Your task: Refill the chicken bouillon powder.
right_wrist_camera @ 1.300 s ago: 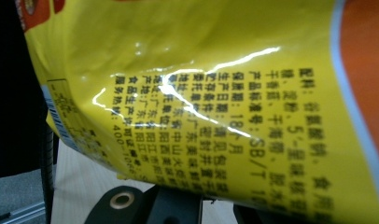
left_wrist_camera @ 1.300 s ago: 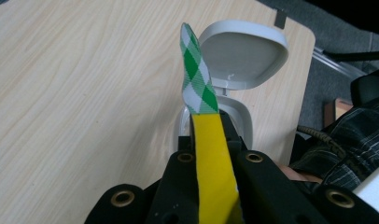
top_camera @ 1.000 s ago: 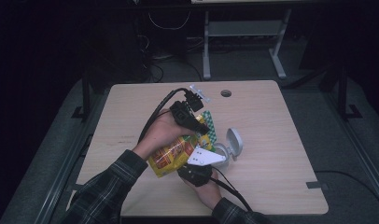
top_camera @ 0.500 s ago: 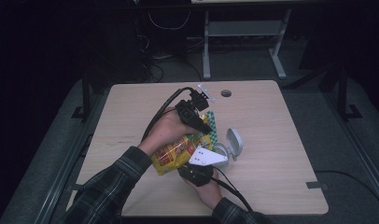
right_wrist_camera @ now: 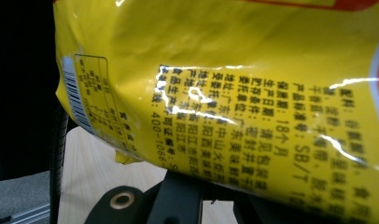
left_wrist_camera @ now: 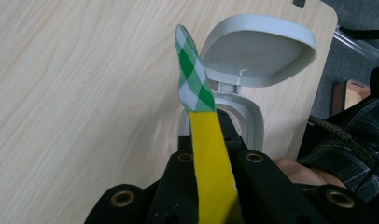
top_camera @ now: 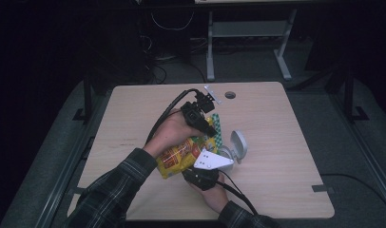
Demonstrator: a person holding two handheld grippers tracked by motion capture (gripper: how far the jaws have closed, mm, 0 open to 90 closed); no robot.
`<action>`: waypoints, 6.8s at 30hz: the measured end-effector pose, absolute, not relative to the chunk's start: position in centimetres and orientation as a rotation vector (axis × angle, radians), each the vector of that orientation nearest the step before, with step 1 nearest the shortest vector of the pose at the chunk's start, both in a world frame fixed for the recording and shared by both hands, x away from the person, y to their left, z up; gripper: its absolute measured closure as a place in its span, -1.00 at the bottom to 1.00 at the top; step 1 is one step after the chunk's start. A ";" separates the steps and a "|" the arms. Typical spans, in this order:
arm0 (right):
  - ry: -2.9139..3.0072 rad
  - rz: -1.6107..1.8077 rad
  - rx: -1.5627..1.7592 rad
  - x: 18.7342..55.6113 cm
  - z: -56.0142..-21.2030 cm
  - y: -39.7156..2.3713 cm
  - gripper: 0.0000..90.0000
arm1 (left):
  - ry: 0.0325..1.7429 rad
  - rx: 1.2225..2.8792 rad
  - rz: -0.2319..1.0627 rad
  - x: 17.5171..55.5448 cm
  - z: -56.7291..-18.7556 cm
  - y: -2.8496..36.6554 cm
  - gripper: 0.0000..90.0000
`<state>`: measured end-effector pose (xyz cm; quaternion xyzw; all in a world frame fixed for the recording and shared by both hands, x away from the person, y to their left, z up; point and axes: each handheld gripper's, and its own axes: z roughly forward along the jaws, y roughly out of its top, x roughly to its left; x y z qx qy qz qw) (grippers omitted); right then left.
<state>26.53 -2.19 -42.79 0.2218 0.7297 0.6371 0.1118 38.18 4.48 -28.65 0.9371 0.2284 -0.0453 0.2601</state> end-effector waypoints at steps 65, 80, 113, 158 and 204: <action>2.101 1.955 0.674 26.4 -42.5 -2.5 1.00 | 0.656 2.609 -0.118 38.4 -28.8 3.0 1.00; 2.096 1.968 0.673 26.5 -42.5 -2.6 1.00 | 0.667 2.617 -0.120 38.6 -28.7 2.8 1.00; 2.102 1.965 0.657 26.5 -42.5 -2.6 1.00 | 0.670 2.604 -0.112 38.5 -28.7 3.0 1.00; 2.101 1.969 0.662 26.6 -42.5 -2.6 1.00 | 0.676 2.609 -0.119 38.7 -28.7 3.1 1.00; 2.103 1.994 0.676 26.7 -42.5 -2.6 1.00 | 0.687 2.619 -0.118 38.7 -28.9 2.8 1.00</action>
